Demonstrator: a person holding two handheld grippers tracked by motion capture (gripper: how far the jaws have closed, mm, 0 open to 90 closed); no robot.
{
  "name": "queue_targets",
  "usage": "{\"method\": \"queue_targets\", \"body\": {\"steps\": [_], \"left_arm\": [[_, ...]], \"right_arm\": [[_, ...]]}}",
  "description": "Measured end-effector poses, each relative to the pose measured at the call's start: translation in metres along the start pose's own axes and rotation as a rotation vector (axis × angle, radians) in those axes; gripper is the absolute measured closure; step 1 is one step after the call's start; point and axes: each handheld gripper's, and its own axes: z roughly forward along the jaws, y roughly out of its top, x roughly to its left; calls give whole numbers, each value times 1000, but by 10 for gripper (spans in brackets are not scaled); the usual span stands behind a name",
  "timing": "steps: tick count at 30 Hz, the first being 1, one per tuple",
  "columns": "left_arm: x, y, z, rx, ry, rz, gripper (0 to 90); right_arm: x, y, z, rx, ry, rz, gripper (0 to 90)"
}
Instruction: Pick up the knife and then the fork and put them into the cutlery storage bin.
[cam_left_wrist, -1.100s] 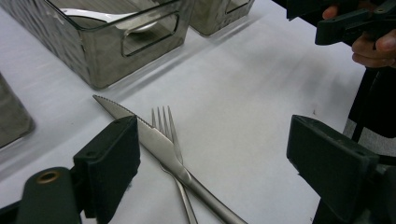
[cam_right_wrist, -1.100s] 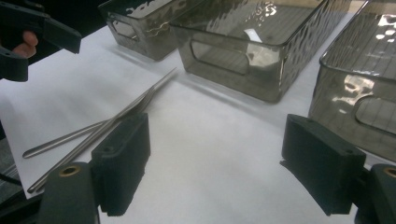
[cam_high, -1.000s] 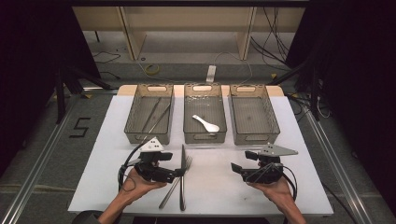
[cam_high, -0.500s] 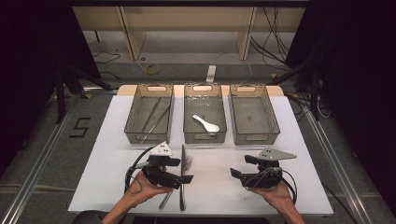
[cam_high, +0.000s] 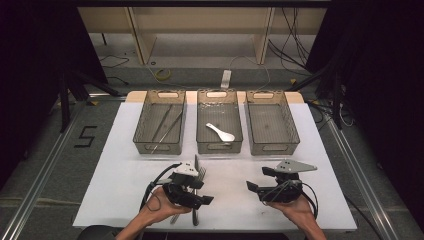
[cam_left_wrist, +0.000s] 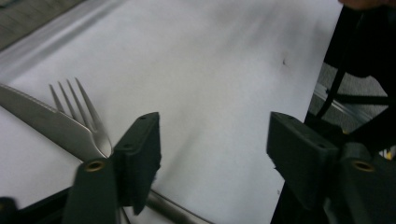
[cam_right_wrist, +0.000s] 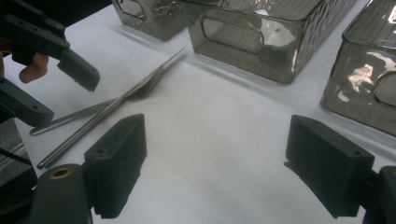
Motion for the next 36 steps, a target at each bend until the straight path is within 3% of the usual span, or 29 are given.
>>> {"method": "queue_targets", "body": {"steps": [10,16,22,36], "left_arm": [[-4,-5,19,157,-5,59,775],[3,-10,29,232,2,44,884],[5,-12,32,266,14,41,889],[16,-14,20,366,-1,-2,891]], "right_arm": [[3,-1,2,19,-5,-13,218],[5,-1,2,20,-6,-20,224],[6,0,4,25,-4,-28,228],[9,1,3,24,-2,-38,230]]}}
